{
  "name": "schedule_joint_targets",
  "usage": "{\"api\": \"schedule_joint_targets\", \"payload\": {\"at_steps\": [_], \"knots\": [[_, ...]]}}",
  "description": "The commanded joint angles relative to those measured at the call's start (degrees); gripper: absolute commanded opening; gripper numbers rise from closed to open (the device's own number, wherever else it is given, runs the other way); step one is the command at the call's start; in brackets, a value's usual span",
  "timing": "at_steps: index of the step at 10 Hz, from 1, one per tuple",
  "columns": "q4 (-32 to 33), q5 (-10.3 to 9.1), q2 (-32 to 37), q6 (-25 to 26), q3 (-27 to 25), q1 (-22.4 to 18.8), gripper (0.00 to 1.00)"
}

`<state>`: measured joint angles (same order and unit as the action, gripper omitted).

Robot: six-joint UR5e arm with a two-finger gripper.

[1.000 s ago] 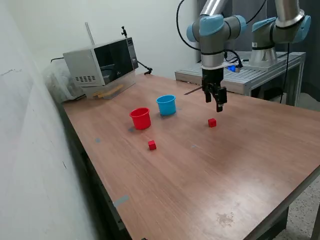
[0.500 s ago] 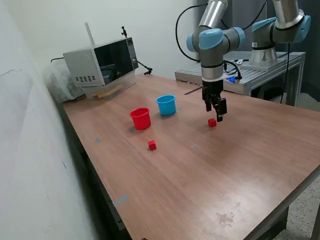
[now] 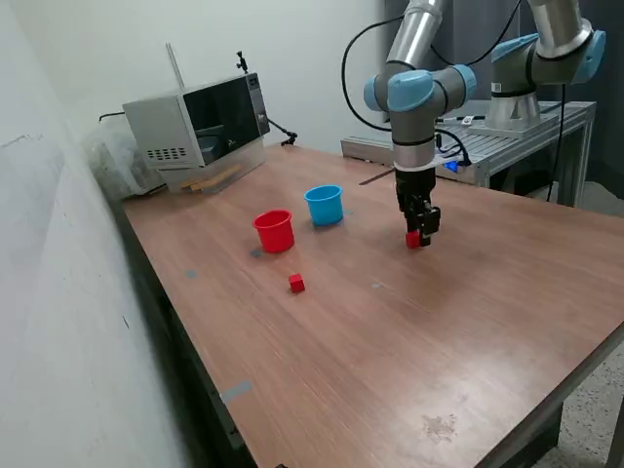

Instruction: Place red objects in the red bin, and blue objects in the blue bin.

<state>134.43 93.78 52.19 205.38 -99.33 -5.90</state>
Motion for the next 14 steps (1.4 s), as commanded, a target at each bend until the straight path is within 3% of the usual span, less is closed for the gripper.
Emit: {"api": "schedule_joint_targets", "payload": {"at_steps": [1,5,7,10,14], "knots": [[0.0,0.08,-0.2,-0.4,0.2,0.2,0.0],[-4.9,0.26,6.4,-6.0,5.9,0.7,0.0],[-6.6,0.61,7.9,-8.9,9.8,4.7,0.0],[-6.6,0.52,3.9,-10.2,17.9,15.0,0.0],[-6.7,0.7,-4.7,-10.4,26.5,19.6,0.0]]}}
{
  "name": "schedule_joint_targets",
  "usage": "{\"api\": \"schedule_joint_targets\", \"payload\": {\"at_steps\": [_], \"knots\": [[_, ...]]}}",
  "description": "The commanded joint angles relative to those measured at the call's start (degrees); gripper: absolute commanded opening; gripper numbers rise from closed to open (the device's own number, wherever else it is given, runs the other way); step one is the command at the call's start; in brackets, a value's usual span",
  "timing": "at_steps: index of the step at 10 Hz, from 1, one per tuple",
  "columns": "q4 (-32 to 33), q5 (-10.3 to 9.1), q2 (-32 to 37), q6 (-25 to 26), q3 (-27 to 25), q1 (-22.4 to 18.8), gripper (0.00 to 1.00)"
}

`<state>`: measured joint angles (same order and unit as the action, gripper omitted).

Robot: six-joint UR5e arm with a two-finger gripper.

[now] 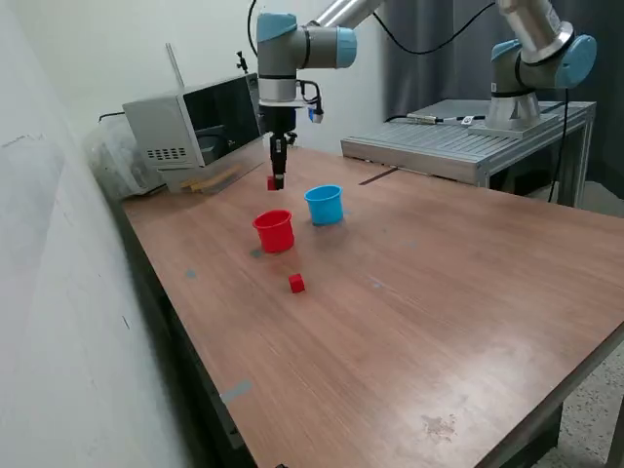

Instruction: Place red objects in the red bin, and blue objects in the blue bin.

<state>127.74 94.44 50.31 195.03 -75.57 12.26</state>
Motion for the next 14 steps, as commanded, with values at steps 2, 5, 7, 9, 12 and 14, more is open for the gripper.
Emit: {"api": "schedule_joint_targets", "payload": {"at_steps": [2,5,7,9,12,14], "knots": [[0.0,0.05,-4.7,-0.1,3.9,1.5,0.0],[0.1,-0.04,-5.6,-0.1,4.0,1.5,0.0],[0.1,-0.04,-5.6,-0.1,3.6,1.5,1.0],[0.1,-0.04,-5.6,-0.1,3.5,1.5,1.0],[0.0,0.05,-4.1,-2.7,3.4,1.4,1.0],[-1.0,-0.04,2.7,-6.9,-0.3,0.8,1.0]]}}
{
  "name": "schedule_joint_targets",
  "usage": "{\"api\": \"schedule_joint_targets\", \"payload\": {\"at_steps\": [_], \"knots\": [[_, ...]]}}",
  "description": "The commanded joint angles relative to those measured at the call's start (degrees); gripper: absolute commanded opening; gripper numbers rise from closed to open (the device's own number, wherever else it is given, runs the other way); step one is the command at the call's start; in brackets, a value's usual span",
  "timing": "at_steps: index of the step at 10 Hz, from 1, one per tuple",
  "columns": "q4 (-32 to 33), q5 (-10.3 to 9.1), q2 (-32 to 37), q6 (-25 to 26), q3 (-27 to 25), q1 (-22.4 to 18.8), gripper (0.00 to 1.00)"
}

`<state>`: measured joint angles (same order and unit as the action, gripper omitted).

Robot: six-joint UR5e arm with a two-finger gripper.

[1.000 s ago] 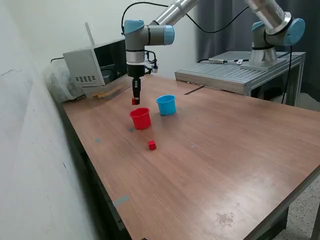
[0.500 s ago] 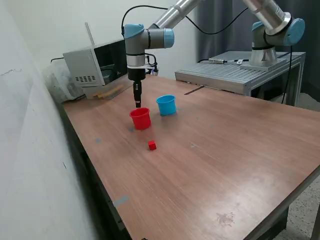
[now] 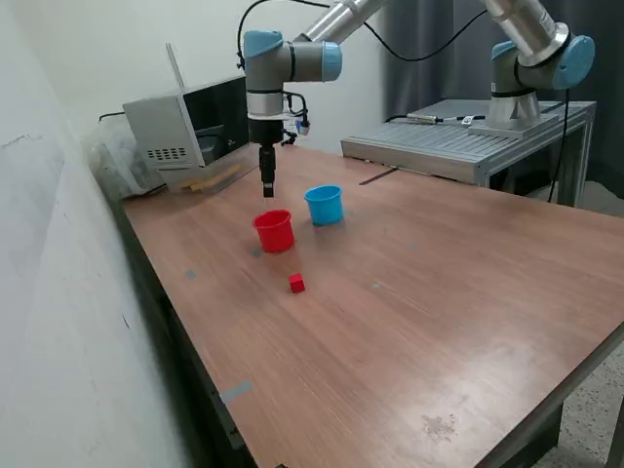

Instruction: Place red objects in the red bin, and blue objects in the blue bin.

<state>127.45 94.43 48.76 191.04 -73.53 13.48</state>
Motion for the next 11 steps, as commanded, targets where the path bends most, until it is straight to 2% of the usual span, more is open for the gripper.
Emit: {"api": "schedule_joint_targets", "payload": {"at_steps": [1,4,5,7,8,9,11], "knots": [[-2.5,-0.03,7.5,-3.9,-4.4,-0.6,1.0],[-10.3,-0.38,16.3,-4.1,-9.2,-0.7,1.0],[-11.0,-0.47,19.8,-4.1,-10.6,-3.7,1.0],[-11.1,-0.65,20.9,-3.4,-10.6,-8.3,1.0],[-11.1,-1.26,20.4,-2.5,-9.4,-10.6,1.0],[-11.1,-3.0,18.8,0.7,-6.6,-12.4,1.0],[-11.3,-3.11,11.3,6.7,1.0,-16.9,1.0]]}}
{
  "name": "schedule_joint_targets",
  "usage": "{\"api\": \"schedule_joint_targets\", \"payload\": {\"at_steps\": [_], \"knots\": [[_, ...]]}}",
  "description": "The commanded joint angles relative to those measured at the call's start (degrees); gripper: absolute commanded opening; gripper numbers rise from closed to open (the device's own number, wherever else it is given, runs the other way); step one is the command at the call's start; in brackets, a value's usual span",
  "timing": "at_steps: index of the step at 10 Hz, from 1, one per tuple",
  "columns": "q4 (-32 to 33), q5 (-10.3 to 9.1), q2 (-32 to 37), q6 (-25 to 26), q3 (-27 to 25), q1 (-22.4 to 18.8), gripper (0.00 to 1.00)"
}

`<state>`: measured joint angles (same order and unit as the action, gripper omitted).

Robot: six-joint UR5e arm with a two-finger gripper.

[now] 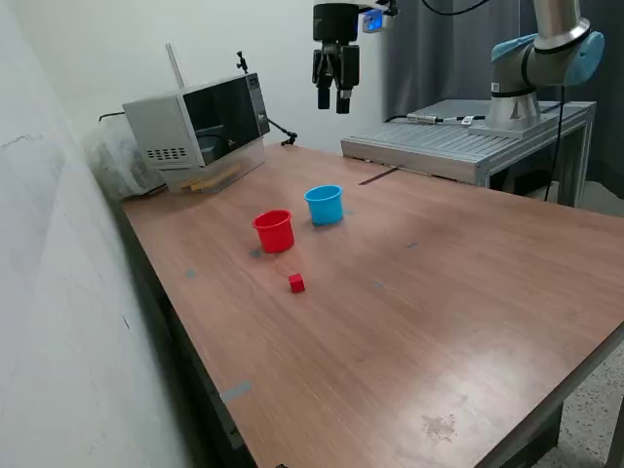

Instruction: Place red objects in the red bin, and blue objects in the blue bin.

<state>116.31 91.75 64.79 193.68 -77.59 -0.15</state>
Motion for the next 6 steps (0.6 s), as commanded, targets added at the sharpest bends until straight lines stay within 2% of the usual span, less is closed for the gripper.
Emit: {"api": "schedule_joint_targets", "payload": {"at_steps": [1,3,5,6], "knots": [[0.1,-0.25,-9.5,7.5,8.5,-4.3,1.0],[1.4,-0.17,-17.1,9.2,12.1,-4.5,1.0],[4.8,3.15,-23.0,9.3,12.8,-4.3,1.0],[6.4,3.35,-24.8,9.4,13.1,-3.9,1.0]]}}
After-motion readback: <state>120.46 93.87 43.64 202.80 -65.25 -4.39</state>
